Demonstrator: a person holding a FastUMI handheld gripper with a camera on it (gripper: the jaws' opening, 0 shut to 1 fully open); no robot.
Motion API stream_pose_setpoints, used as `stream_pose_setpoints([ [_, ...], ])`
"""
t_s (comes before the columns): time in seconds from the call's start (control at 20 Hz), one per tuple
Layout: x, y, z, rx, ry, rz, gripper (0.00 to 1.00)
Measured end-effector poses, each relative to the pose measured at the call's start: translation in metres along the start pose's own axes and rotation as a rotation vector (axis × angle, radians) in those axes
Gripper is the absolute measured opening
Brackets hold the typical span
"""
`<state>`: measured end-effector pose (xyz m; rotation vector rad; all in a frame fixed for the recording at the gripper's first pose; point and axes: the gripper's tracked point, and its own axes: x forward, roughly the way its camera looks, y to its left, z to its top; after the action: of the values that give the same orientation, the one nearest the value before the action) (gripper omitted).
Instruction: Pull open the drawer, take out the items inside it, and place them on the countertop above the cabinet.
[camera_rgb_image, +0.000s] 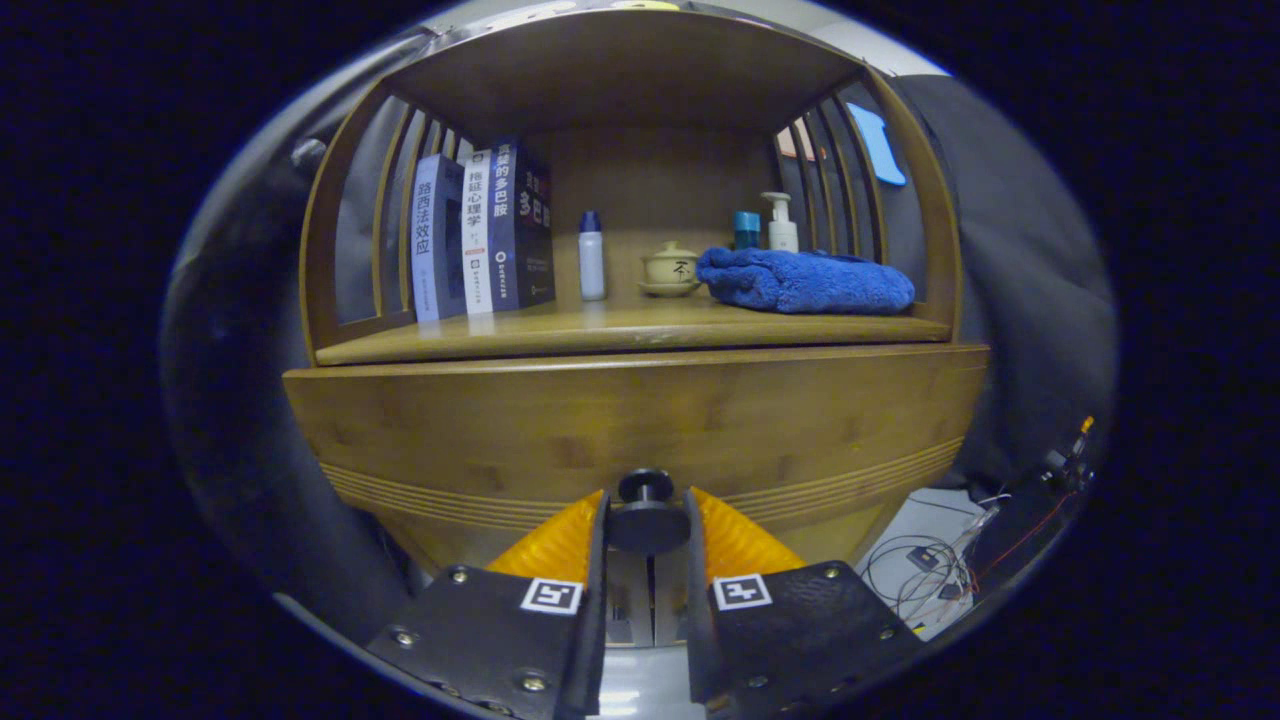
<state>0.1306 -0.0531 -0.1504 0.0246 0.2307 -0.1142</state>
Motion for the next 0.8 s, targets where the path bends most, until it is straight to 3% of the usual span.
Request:
stream_pose_setpoints([
  [0.2, -0.027, -0.002, -0.003, 0.023, -0.012, 0.0, 0.33],
  [0.35, -0.027, -0.003, -0.003, -0.079, 0.006, -0.02, 0.33],
  [0.5, -0.022, -0.005, 0.001, -0.025, -0.013, -0.011, 0.33],
  [0.65, -0.007, -0.004, -0.003, 0.018, -0.002, -0.002, 0.39],
  [0.75, -0.006, -0.005, -0.003, -0.056, -0.001, -0.023, 0.4],
  [0.8, -0.009, -0.004, -0.004, -0.081, 0.012, -0.026, 0.35],
])
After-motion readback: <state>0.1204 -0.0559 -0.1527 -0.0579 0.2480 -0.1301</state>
